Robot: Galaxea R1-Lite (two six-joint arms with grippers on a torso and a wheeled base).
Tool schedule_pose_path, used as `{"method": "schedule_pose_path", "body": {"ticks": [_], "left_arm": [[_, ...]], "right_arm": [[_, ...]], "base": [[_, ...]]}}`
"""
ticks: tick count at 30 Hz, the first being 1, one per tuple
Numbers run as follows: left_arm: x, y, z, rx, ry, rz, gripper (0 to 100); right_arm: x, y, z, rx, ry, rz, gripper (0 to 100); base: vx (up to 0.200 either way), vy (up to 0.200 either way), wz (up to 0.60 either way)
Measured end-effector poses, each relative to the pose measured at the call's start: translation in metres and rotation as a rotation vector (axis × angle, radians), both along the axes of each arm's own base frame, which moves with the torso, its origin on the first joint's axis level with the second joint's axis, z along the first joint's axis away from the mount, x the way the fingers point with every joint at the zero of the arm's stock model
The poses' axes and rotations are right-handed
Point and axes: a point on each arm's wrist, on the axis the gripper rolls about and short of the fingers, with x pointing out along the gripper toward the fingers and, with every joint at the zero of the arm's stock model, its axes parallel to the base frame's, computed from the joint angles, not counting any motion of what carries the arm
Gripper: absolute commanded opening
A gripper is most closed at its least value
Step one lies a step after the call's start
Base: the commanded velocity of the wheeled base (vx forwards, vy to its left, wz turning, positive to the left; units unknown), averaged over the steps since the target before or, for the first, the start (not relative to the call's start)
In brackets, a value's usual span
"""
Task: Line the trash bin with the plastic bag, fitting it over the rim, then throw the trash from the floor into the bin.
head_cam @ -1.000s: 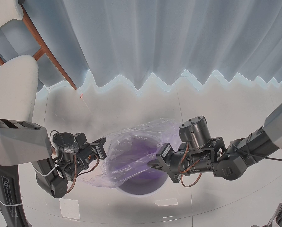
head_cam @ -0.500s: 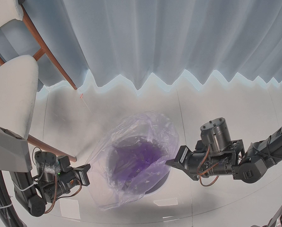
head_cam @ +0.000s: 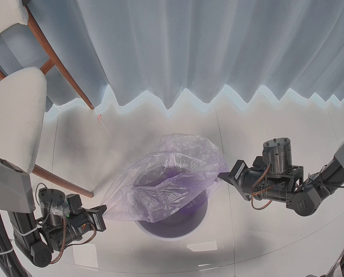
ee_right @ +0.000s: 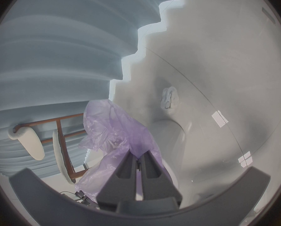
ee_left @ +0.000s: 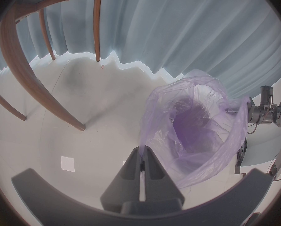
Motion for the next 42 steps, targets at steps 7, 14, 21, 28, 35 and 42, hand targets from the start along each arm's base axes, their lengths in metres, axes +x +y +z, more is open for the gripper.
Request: {"method": "schedule_pose_path", "body": {"ticks": [7, 14, 21, 28, 35, 42], "left_arm": [[0.009, -0.003, -0.006, 0.002, 0.003, 0.004, 0], [0.01, -0.007, -0.022, 0.039, 0.062, 0.007, 0], [0.006, -0.011, -0.033, 0.059, 0.109, -0.008, 0], [0.005, -0.011, -0.034, 0.062, 0.117, -0.014, 0], [0.004, -0.011, -0.033, 0.061, 0.113, -0.014, 0], [0.004, -0.012, -0.029, 0.056, 0.099, -0.018, 0]], "right_arm": [[0.016, -0.002, -0.019, 0.046, -0.076, -0.03, 0], [0.02, -0.008, -0.057, 0.025, -0.039, -0.051, 0], [0.018, -0.013, -0.079, 0.019, -0.036, -0.058, 0], [0.005, -0.016, -0.077, 0.01, -0.102, -0.031, 100], [-0.023, -0.017, -0.061, -0.062, -0.199, 0.043, 100], [-0.036, -0.023, -0.047, -0.328, -0.506, 0.187, 100]], "base": [[0.0, 0.0, 0.0], [0.0, 0.0, 0.0], [0.0, 0.0, 0.0], [0.0, 0.0, 0.0], [0.0, 0.0, 0.0], [0.0, 0.0, 0.0]]}}
